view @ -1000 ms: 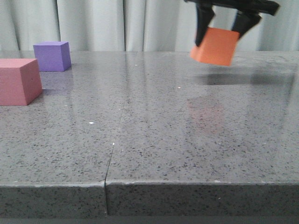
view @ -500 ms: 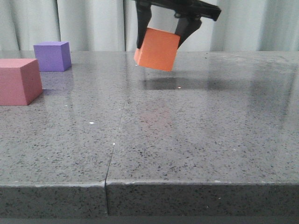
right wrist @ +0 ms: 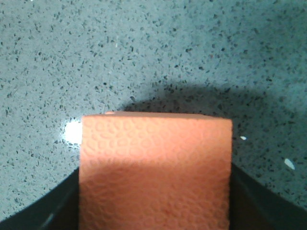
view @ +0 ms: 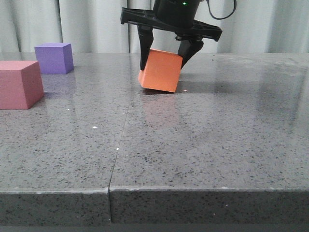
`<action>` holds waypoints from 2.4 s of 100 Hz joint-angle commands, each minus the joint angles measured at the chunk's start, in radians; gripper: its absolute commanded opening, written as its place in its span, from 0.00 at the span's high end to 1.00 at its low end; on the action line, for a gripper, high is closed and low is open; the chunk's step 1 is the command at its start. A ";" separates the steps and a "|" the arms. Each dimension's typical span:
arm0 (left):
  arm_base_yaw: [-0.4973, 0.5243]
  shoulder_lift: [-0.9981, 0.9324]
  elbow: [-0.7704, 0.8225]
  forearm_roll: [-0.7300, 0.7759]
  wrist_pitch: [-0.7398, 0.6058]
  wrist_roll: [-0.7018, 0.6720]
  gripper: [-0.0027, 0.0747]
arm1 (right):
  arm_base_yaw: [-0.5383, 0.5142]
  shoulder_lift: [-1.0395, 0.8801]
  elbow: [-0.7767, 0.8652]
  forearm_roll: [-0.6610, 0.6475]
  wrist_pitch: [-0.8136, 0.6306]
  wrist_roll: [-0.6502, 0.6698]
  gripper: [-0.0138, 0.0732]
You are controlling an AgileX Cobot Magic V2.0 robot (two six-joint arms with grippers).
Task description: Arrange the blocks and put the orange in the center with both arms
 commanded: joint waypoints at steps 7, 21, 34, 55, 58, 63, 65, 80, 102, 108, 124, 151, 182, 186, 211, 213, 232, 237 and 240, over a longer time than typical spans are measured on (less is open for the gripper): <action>-0.004 -0.032 0.047 -0.003 -0.078 -0.008 0.99 | -0.002 -0.056 -0.031 0.002 -0.023 0.001 0.10; -0.004 -0.032 0.047 -0.003 -0.078 -0.008 0.99 | -0.002 -0.056 -0.031 0.003 -0.009 0.001 0.11; -0.004 -0.032 0.047 -0.003 -0.078 -0.008 0.99 | -0.002 -0.068 -0.031 0.010 -0.003 0.001 0.11; -0.004 -0.032 0.047 -0.003 -0.078 -0.008 0.99 | -0.001 -0.130 -0.031 0.010 -0.005 0.001 0.11; -0.004 -0.032 0.047 -0.003 -0.078 -0.008 0.99 | -0.001 -0.143 -0.031 0.010 -0.003 0.001 0.11; -0.004 -0.032 0.047 -0.003 -0.078 -0.008 0.99 | -0.001 -0.164 -0.031 0.010 0.002 -0.002 0.11; -0.004 -0.032 0.047 -0.003 -0.078 -0.008 0.99 | -0.001 -0.173 -0.031 0.010 0.007 -0.006 0.11; -0.004 -0.032 0.047 -0.003 -0.078 -0.008 0.99 | -0.001 -0.234 -0.027 0.006 0.032 -0.019 0.11; -0.004 -0.032 0.047 -0.003 -0.078 -0.008 0.99 | -0.001 -0.342 0.059 -0.057 0.035 -0.019 0.29; -0.004 -0.032 0.047 -0.003 -0.078 -0.008 0.99 | -0.001 -0.384 0.109 -0.065 0.018 -0.017 0.44; -0.004 -0.032 0.047 -0.003 -0.078 -0.008 0.99 | -0.002 -0.523 0.320 -0.081 -0.098 -0.011 0.77; -0.004 -0.032 0.047 -0.003 -0.078 -0.008 0.99 | -0.002 -0.835 0.791 -0.086 -0.358 0.003 0.91; -0.004 -0.032 0.047 -0.003 -0.078 -0.008 0.99 | -0.002 -1.224 1.156 -0.086 -0.558 0.003 0.91; -0.004 -0.032 0.047 -0.003 -0.078 -0.008 0.99 | -0.002 -1.270 1.189 -0.086 -0.571 0.003 0.91; -0.004 -0.032 0.047 -0.003 -0.078 -0.008 0.99 | -0.002 -1.568 1.334 -0.087 -0.612 0.002 0.91; -0.004 -0.032 0.047 -0.003 -0.078 -0.008 0.99 | -0.002 -1.592 1.346 -0.088 -0.616 0.002 0.91; -0.004 -0.032 0.047 -0.003 -0.114 -0.008 0.99 | -0.002 -1.774 1.435 -0.094 -0.632 0.002 0.91; -0.004 -0.032 0.047 -0.003 -0.126 -0.008 0.99 | -0.002 -1.805 1.452 -0.094 -0.632 0.002 0.91; -0.004 -0.032 0.047 -0.003 -0.133 -0.008 0.99 | -0.002 -1.819 1.460 -0.094 -0.629 0.002 0.91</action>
